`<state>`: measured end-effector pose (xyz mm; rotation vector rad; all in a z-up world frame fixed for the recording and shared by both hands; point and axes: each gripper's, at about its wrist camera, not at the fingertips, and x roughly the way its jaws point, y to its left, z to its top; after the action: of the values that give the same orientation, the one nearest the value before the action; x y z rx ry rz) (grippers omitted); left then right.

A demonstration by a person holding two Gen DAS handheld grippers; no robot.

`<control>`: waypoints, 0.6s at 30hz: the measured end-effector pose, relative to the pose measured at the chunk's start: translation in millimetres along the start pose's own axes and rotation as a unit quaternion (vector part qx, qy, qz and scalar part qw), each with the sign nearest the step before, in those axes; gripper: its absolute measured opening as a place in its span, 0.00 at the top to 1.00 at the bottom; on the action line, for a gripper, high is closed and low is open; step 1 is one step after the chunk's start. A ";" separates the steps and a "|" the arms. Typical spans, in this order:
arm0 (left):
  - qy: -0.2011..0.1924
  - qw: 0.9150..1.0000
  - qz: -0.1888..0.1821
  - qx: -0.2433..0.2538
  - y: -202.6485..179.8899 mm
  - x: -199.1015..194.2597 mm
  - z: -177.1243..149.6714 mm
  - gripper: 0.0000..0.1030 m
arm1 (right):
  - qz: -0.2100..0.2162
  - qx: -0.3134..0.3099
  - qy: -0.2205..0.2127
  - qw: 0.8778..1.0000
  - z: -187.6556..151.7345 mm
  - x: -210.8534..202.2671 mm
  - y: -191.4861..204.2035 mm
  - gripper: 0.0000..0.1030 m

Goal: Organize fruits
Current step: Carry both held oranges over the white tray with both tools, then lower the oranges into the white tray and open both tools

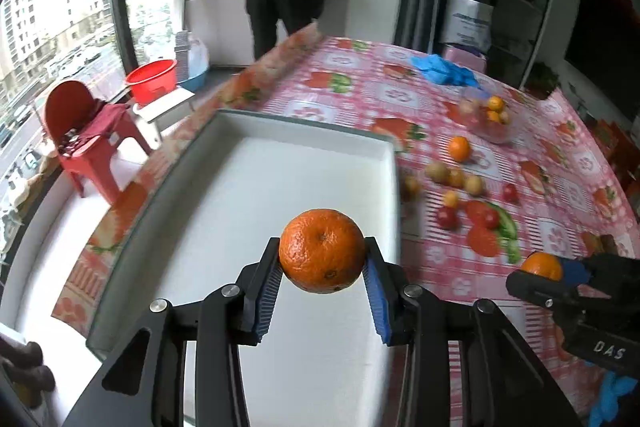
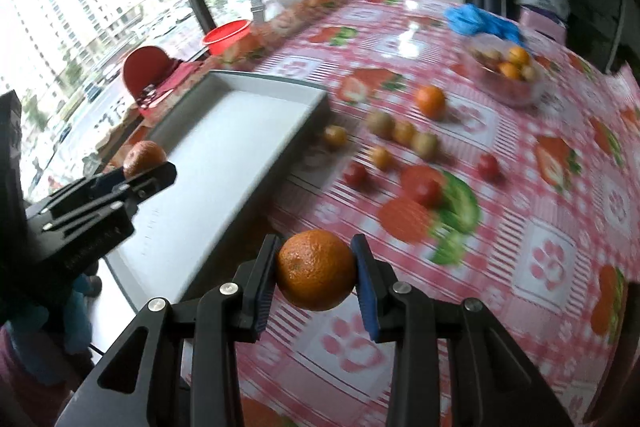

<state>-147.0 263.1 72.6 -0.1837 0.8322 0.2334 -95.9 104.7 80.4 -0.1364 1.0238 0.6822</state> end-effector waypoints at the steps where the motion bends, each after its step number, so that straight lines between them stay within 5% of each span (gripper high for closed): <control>1: 0.000 1.000 0.004 -0.002 5.9 0.1 -0.6 0.60 | 0.005 -0.007 0.002 1.000 4.2 4.0 8.5 0.62; 18: 0.031 0.997 0.045 -0.048 72.2 25.7 -19.3 0.60 | 0.054 -0.074 0.056 0.994 25.0 67.0 89.0 0.62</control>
<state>-163.9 330.9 35.6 -0.2434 0.8921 0.3546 -106.8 215.8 56.7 -0.2512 1.0928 0.8575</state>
